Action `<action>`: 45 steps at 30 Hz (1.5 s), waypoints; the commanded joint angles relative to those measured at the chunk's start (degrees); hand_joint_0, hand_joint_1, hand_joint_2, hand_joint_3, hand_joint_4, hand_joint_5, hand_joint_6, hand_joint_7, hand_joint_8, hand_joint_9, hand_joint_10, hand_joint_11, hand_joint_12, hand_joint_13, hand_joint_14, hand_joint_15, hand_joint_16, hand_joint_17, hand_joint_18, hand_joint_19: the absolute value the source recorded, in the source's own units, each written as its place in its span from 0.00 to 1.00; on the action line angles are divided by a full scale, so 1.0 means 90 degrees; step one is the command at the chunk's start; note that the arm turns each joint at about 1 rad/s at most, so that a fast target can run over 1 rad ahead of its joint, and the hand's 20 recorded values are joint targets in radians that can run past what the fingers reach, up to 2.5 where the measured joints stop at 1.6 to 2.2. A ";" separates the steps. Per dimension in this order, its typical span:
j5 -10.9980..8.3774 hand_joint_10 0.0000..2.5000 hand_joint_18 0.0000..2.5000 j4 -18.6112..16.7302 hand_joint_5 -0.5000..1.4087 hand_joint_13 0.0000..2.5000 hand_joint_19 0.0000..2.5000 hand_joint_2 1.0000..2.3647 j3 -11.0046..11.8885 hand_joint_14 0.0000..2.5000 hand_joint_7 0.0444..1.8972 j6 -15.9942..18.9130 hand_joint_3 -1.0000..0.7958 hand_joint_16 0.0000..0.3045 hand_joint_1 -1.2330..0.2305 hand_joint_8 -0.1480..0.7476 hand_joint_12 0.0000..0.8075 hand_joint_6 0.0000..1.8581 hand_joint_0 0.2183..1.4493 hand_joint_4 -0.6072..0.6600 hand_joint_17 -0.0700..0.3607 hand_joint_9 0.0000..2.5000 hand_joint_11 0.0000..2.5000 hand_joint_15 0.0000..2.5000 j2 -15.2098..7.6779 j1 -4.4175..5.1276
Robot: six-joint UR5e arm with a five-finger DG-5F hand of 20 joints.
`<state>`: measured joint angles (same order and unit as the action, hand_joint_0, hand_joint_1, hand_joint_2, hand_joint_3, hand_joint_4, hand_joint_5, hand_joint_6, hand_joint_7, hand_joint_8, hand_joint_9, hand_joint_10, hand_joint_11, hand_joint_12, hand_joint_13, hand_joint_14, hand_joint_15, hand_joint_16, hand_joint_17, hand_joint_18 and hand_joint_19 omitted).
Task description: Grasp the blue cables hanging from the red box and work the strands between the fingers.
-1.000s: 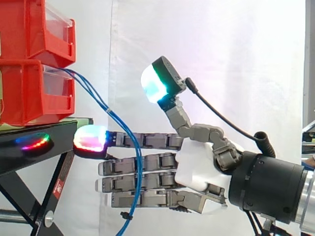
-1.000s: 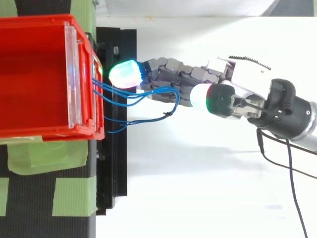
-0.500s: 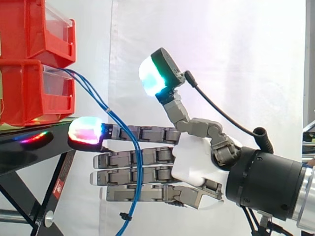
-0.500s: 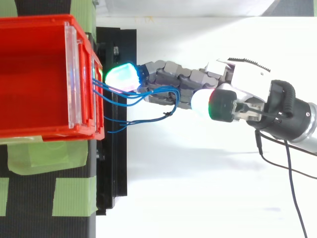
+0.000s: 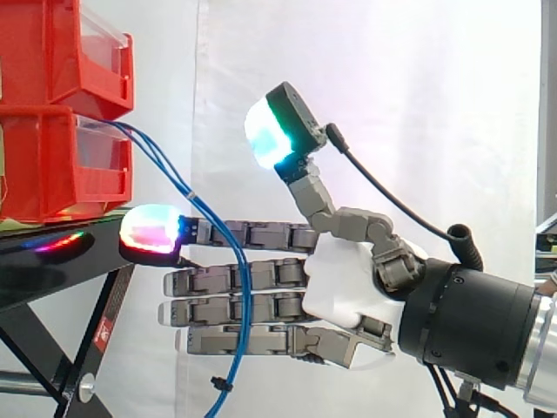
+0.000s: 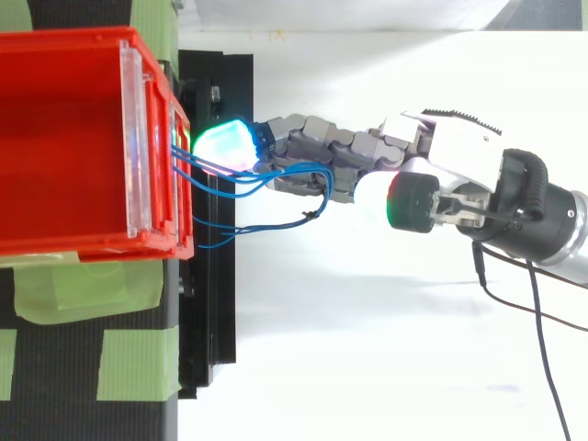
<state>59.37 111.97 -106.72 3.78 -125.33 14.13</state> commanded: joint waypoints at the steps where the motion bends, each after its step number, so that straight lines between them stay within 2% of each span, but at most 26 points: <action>1: 0.0005 0.00 0.00 0.0000 0.03 0.00 0.04 0.00 0.0002 0.00 0.34 0.0000 0.00 0.28 0.57 0.57 0.52 0.00 0.31 0.60 0.61 0.00 0.03 0.08 0.0000 -0.0007; 10: 0.0005 0.00 0.00 0.0000 0.05 0.00 0.04 0.00 -0.0008 0.00 0.34 0.0000 0.00 0.28 0.57 0.60 0.53 0.00 0.32 0.61 0.60 0.03 0.07 0.08 0.0000 0.0003; 17: 0.0015 0.00 0.00 0.0000 0.10 0.00 0.02 0.00 0.0002 0.00 0.33 0.0000 0.00 0.27 0.54 0.63 0.56 0.00 0.33 0.64 0.60 0.14 0.11 0.07 0.0000 0.0003; 27: 0.0054 0.00 0.01 0.0000 0.12 0.05 0.03 0.00 0.0002 0.00 0.33 0.0000 0.00 0.27 0.54 0.66 0.56 0.00 0.34 0.66 0.58 0.21 0.18 0.09 0.0000 0.0003; 36: 0.0054 0.00 0.11 0.0000 0.16 0.15 0.02 0.00 0.0002 0.00 0.33 0.0000 0.00 0.25 0.52 0.68 0.59 0.00 0.35 0.68 0.57 0.28 0.21 0.10 0.0000 -0.0007; 45: 0.0112 0.01 0.23 0.0000 0.18 0.22 0.08 0.00 0.0002 0.00 0.33 0.0000 0.00 0.24 0.50 0.70 0.61 0.00 0.38 0.69 0.54 0.35 0.32 0.15 0.0000 -0.0017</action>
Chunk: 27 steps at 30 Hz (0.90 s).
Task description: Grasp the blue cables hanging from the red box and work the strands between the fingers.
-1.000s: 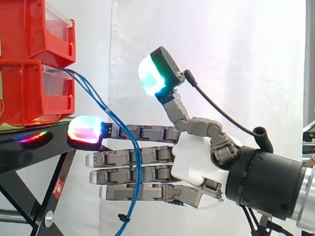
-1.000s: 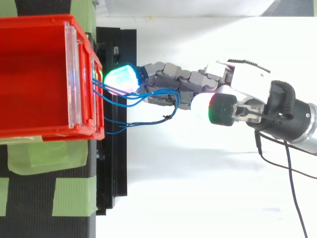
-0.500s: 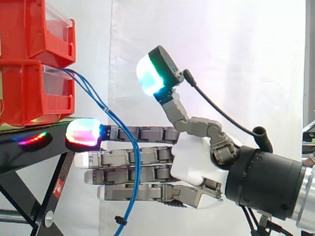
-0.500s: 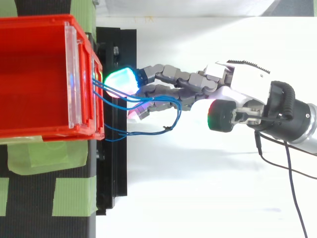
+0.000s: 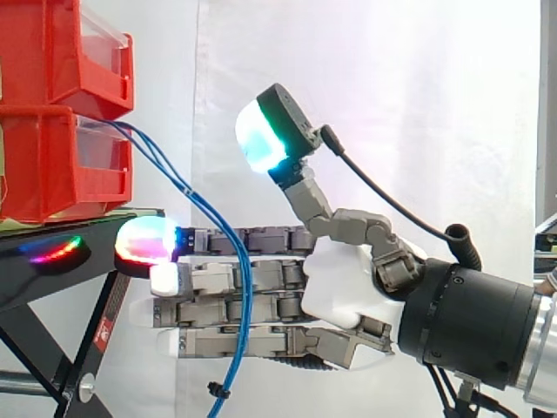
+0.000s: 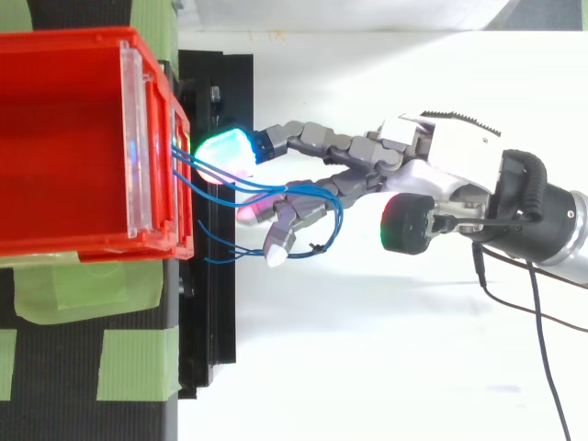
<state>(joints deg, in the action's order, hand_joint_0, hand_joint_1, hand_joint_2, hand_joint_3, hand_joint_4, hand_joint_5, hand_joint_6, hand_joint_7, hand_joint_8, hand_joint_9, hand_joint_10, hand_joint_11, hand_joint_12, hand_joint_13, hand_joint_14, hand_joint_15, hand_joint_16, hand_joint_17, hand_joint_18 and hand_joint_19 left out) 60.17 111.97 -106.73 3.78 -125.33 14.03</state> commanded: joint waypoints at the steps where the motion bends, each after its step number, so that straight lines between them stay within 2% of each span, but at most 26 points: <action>1: 0.0023 0.01 0.25 0.0000 0.18 0.23 0.10 0.00 0.0003 0.00 0.33 0.0000 0.00 0.24 0.50 0.70 0.61 0.00 0.38 0.69 0.54 0.35 0.34 0.16 0.0000 -0.0006; 7: 0.0033 0.01 0.27 0.0000 0.19 0.25 0.12 0.00 -0.0006 0.00 0.34 0.0000 0.00 0.24 0.50 0.70 0.60 0.00 0.38 0.70 0.54 0.37 0.39 0.19 0.0000 -0.0016; 12: 0.0033 0.01 0.32 0.0020 0.20 0.30 0.18 0.00 -0.0006 0.01 0.34 0.0000 0.00 0.24 0.50 0.70 0.60 0.00 0.39 0.70 0.55 0.38 0.41 0.25 0.0000 -0.0016; 14: 0.0043 0.01 0.36 0.0020 0.20 0.33 0.23 0.00 0.0003 0.01 0.34 0.0000 0.00 0.25 0.50 0.70 0.63 0.00 0.39 0.70 0.56 0.39 0.43 0.32 0.0000 -0.0016; 21: 0.0043 0.01 0.43 0.0020 0.21 0.40 0.32 0.00 0.0003 0.01 0.35 0.0000 0.00 0.25 0.49 0.69 0.68 0.00 0.39 0.71 0.56 0.41 0.48 0.46 0.0000 -0.0016; 24: 0.0043 0.00 0.46 0.0020 0.23 0.44 0.37 0.00 0.0003 0.00 0.35 0.0000 0.00 0.25 0.49 0.68 0.70 0.00 0.39 0.73 0.57 0.44 0.55 0.58 0.0000 -0.0016; 25: 0.0043 0.00 0.48 0.0010 0.24 0.44 0.39 0.00 0.0003 0.11 0.36 0.0000 0.00 0.26 0.48 0.67 0.68 0.00 0.40 0.73 0.57 0.46 0.60 0.57 0.0000 -0.0016; 26: 0.0043 0.00 0.50 0.0020 0.25 0.43 0.44 0.00 -0.0006 0.26 0.36 0.0000 0.00 0.25 0.48 0.66 0.68 0.00 0.40 0.74 0.56 0.47 0.63 0.55 0.0000 -0.0016; 27: 0.0043 0.00 0.50 0.0020 0.25 0.43 0.45 0.00 0.0003 0.27 0.36 0.0000 0.00 0.25 0.48 0.67 0.68 0.00 0.40 0.74 0.56 0.47 0.63 0.55 0.0000 -0.0016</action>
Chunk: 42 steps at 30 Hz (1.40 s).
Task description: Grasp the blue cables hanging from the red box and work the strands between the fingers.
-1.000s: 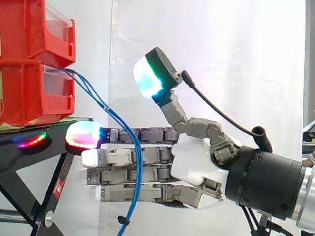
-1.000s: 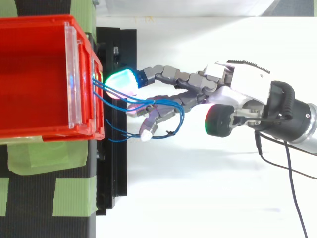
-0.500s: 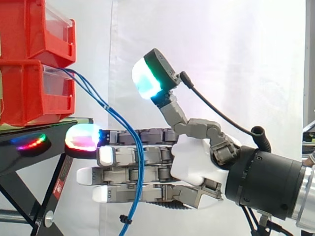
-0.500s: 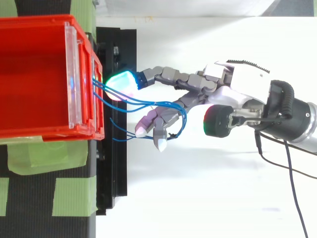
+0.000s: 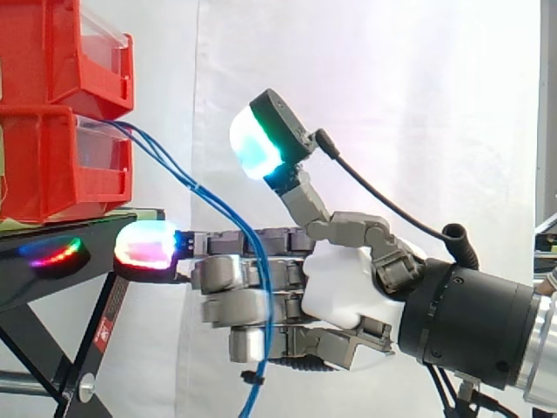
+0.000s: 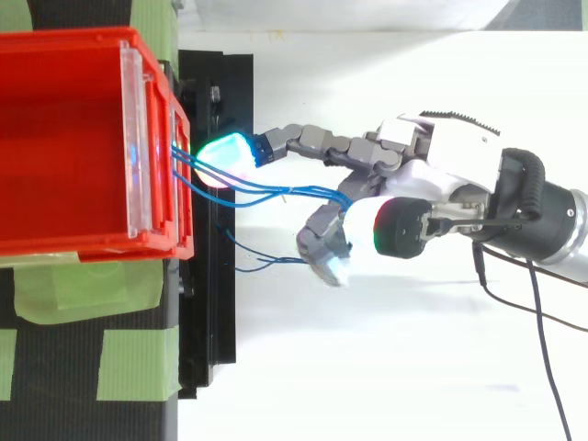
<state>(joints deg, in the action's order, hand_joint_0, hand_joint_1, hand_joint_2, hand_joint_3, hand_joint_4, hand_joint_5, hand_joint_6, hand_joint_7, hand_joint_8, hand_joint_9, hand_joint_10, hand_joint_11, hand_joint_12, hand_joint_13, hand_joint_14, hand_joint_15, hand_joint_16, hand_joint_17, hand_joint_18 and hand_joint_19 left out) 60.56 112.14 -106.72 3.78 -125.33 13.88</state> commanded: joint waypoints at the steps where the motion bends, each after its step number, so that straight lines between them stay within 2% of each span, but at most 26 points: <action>1: 0.0000 0.01 0.53 0.0001 0.27 0.41 0.48 0.00 -0.0007 0.44 0.37 0.0000 0.00 0.25 0.48 0.66 0.66 0.00 0.40 0.75 0.56 0.50 0.69 0.54 0.0000 0.0001; 2: 0.0000 0.06 0.55 0.0001 0.27 0.40 0.50 0.00 -0.0007 0.59 0.37 0.0000 0.00 0.24 0.48 0.64 0.66 0.00 0.40 0.75 0.55 0.50 0.70 0.52 0.0000 0.0001; 3: 0.0000 0.08 0.57 0.0001 0.28 0.40 0.52 0.00 -0.0007 0.61 0.37 0.0000 0.00 0.24 0.48 0.64 0.65 0.00 0.40 0.75 0.55 0.50 0.70 0.52 0.0000 -0.0009; 5: 0.0010 0.20 0.60 0.0001 0.29 0.39 0.58 0.00 0.0003 0.78 0.38 0.0000 0.00 0.23 0.47 0.63 0.64 0.00 0.41 0.76 0.52 0.51 0.72 0.52 0.0000 -0.0009; 6: 0.0010 0.24 0.61 0.0001 0.29 0.39 0.60 0.00 0.0003 0.81 0.37 0.0000 0.00 0.23 0.47 0.63 0.63 0.01 0.41 0.77 0.52 0.51 0.72 0.53 0.0000 -0.0009; 7: 0.0019 0.35 0.63 0.0001 0.30 0.39 0.64 0.00 -0.0007 0.89 0.38 0.0000 0.00 0.22 0.47 0.62 0.62 0.00 0.41 0.77 0.51 0.50 0.72 0.54 0.0000 -0.0009; 9: 0.0029 0.51 0.64 0.0001 0.31 0.39 0.63 0.00 -0.0007 0.98 0.38 0.0000 0.00 0.21 0.47 0.62 0.61 0.00 0.41 0.77 0.50 0.50 0.73 0.55 0.0000 -0.0009; 11: 0.0029 0.71 0.64 0.0001 0.32 0.39 0.58 0.00 -0.0007 1.00 0.38 0.0000 0.00 0.21 0.47 0.61 0.60 0.00 0.42 0.78 0.49 0.48 0.76 0.56 0.0000 -0.0019; 12: 0.0029 0.74 0.64 0.0001 0.33 0.40 0.58 0.00 0.0003 1.00 0.39 0.0000 0.00 0.20 0.47 0.61 0.60 0.01 0.42 0.78 0.49 0.48 0.76 0.57 0.0000 -0.0019; 14: 0.0029 0.89 0.65 0.0001 0.33 0.41 0.51 0.00 0.0003 1.00 0.39 0.0000 0.00 0.21 0.47 0.62 0.59 0.01 0.42 0.78 0.49 0.46 0.80 0.59 0.0000 -0.0019; 16: 0.0029 1.00 0.64 0.0001 0.33 0.43 0.45 0.00 0.0003 1.00 0.39 0.0000 0.00 0.21 0.47 0.62 0.61 0.01 0.42 0.78 0.50 0.45 0.85 0.61 0.0000 -0.0019; 19: 0.0039 1.00 0.64 0.0011 0.35 0.45 0.35 0.00 -0.0007 1.00 0.40 0.0000 0.00 0.22 0.47 0.63 0.63 0.01 0.42 0.78 0.51 0.43 0.91 0.64 0.0000 -0.0019; 20: 0.0049 1.00 0.64 0.0001 0.35 0.50 0.32 0.00 0.0003 1.00 0.40 0.0000 0.00 0.22 0.47 0.64 0.68 0.01 0.42 0.79 0.52 0.43 0.96 0.68 0.0000 -0.0019; 21: 0.0049 1.00 0.65 0.0001 0.36 0.51 0.30 0.00 0.0003 1.00 0.41 0.0000 0.00 0.23 0.47 0.64 0.68 0.01 0.42 0.79 0.52 0.43 0.96 0.68 0.0000 -0.0019; 23: 0.0049 1.00 0.66 0.0001 0.37 0.52 0.29 0.00 0.0003 1.00 0.45 0.0000 0.00 0.23 0.47 0.65 0.69 0.01 0.42 0.80 0.52 0.44 1.00 0.68 0.0000 -0.0019; 29: 0.0049 1.00 0.66 0.0001 0.38 0.53 0.29 0.00 -0.0007 1.00 0.59 0.0000 0.00 0.23 0.46 0.66 0.69 0.01 0.42 0.76 0.53 0.43 1.00 0.71 0.0000 -0.0028; 42: 0.0049 1.00 0.66 -0.0008 0.38 0.52 0.29 0.00 -0.0007 1.00 0.66 0.0000 0.00 0.22 0.43 0.65 0.69 0.00 0.43 0.70 0.51 0.43 1.00 0.70 0.0000 -0.0028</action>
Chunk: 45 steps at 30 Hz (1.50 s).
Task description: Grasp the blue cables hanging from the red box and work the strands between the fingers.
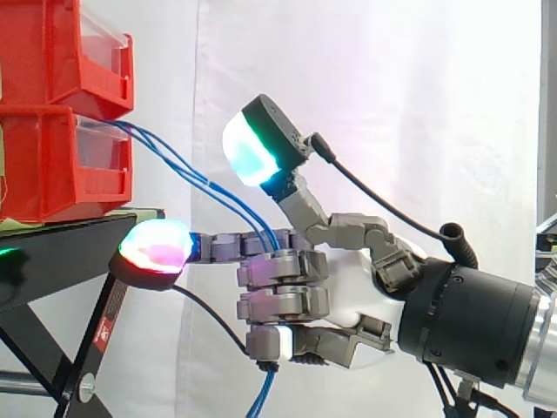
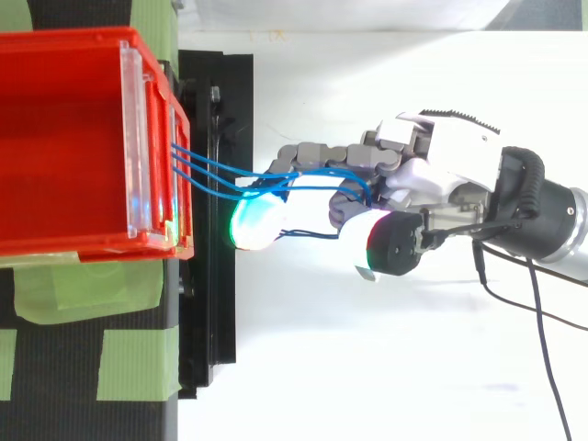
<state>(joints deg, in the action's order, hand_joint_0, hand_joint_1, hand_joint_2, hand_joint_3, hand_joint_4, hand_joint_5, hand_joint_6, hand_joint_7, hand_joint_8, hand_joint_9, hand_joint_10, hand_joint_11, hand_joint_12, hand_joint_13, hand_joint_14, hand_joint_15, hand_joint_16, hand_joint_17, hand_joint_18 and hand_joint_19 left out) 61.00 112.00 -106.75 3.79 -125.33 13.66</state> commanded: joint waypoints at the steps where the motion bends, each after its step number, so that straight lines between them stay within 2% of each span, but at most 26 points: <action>1: 0.0000 1.00 0.66 0.0017 0.38 0.52 0.29 0.00 -0.0005 1.00 0.66 0.0009 0.00 0.22 0.42 0.65 0.68 0.00 0.43 0.70 0.51 0.43 1.00 0.69 0.0000 -0.0004; 15: 0.0000 1.00 0.66 0.0007 0.38 0.52 0.28 0.00 0.0005 1.00 0.71 0.0048 0.00 0.21 0.42 0.65 0.65 0.00 0.44 0.69 0.50 0.43 1.00 0.68 0.0010 -0.0014; 22: 0.0000 1.00 0.65 -0.0013 0.37 0.52 0.28 0.00 0.0005 1.00 0.70 0.0107 0.00 0.21 0.41 0.65 0.66 0.04 0.45 0.69 0.49 0.43 1.00 0.68 0.0010 -0.0023; 28: 0.0010 1.00 0.65 -0.0042 0.37 0.52 0.28 0.00 0.0103 1.00 0.70 0.0107 0.00 0.21 0.41 0.64 0.67 0.05 0.45 0.69 0.49 0.43 1.00 0.68 0.0010 -0.0072; 45: 0.0107 1.00 0.65 -0.0042 0.36 0.52 0.29 0.00 0.0103 1.00 0.68 0.0107 0.00 0.21 0.41 0.64 0.66 0.10 0.46 0.69 0.49 0.43 1.00 0.68 0.0019 -0.0189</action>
<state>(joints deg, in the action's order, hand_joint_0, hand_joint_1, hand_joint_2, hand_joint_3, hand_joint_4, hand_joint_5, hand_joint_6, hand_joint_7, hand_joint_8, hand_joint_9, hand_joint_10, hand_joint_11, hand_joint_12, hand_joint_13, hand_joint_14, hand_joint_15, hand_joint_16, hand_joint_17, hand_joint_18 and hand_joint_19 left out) 61.90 111.62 -105.82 4.75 -125.19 12.07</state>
